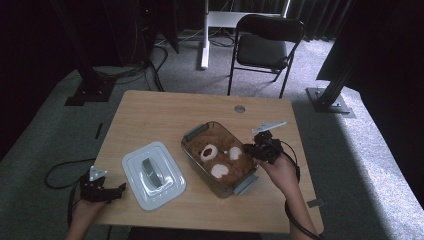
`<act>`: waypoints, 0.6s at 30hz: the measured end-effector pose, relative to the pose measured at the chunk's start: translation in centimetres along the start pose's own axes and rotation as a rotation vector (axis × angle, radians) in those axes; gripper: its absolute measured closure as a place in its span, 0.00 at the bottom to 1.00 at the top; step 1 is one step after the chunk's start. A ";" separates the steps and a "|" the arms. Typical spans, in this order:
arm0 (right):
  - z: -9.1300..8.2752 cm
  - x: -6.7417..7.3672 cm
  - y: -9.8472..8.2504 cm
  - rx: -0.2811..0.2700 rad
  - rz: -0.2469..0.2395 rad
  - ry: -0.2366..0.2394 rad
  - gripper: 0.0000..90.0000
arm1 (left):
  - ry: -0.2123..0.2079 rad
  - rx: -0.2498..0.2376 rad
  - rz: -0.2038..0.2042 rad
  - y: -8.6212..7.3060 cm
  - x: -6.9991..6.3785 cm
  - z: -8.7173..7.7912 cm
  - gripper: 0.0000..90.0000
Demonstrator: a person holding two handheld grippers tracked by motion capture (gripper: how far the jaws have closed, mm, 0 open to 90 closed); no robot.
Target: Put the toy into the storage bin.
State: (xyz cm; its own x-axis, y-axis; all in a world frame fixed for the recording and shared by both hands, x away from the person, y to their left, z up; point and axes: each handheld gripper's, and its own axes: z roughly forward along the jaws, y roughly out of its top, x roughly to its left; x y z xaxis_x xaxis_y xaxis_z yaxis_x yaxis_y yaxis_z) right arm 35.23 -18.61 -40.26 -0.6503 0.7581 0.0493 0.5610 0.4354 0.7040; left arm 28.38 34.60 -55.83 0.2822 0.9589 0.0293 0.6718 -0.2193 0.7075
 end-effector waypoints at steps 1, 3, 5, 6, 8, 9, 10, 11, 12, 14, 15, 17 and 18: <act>-0.1 -0.1 -0.1 -0.007 0.004 -0.014 0.93 | 0.000 0.000 0.000 0.0 0.0 0.0 0.00; -0.1 -0.5 -0.4 -0.022 0.025 0.001 0.92 | 0.000 0.000 0.000 0.0 0.0 0.0 0.00; -0.3 -0.4 -0.5 -0.041 0.033 0.031 0.92 | 0.000 0.000 0.002 0.0 0.0 0.0 0.00; -0.3 -0.4 -0.5 -0.041 0.033 0.031 0.92 | 0.000 0.000 0.002 0.0 0.0 0.0 0.00; 0.2 0.4 -0.5 -0.004 0.001 0.048 0.95 | 0.000 0.000 0.002 0.0 0.0 0.0 0.00; 0.6 0.5 -0.4 0.016 -0.005 0.047 0.96 | 0.000 -0.002 0.000 0.0 0.0 0.0 0.00; 0.9 0.6 -0.3 0.029 -0.008 0.038 0.96 | 0.000 -0.002 0.001 0.0 0.0 0.0 0.00; 1.3 0.4 -0.3 0.040 -0.009 0.043 0.96 | 0.000 -0.001 0.001 0.0 0.0 0.0 0.00; 1.3 0.4 -0.3 0.040 -0.009 0.043 0.96 | 0.000 -0.001 0.001 0.0 0.0 0.0 0.00; 1.8 0.3 -0.3 0.064 -0.006 0.049 0.97 | 0.000 0.000 0.001 0.0 0.0 0.0 0.00; 4.3 0.8 -0.5 0.202 -0.051 0.045 1.00 | -0.001 0.001 0.002 0.0 0.0 0.0 0.00; 5.8 1.5 -0.3 0.303 -0.119 0.011 1.00 | -0.001 0.000 0.002 0.0 0.0 0.0 0.00; 5.8 1.5 -0.3 0.303 -0.119 0.011 1.00 | -0.001 0.000 0.002 0.0 0.0 0.0 0.00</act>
State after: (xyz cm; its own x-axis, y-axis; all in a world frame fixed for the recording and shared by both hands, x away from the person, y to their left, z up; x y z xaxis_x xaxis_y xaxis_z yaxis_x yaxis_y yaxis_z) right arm 37.06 -14.78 -44.49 -0.7250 0.6887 -0.0122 0.6066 0.6467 0.4624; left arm 28.39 34.61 -55.83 0.2847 0.9581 0.0299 0.6715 -0.2216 0.7071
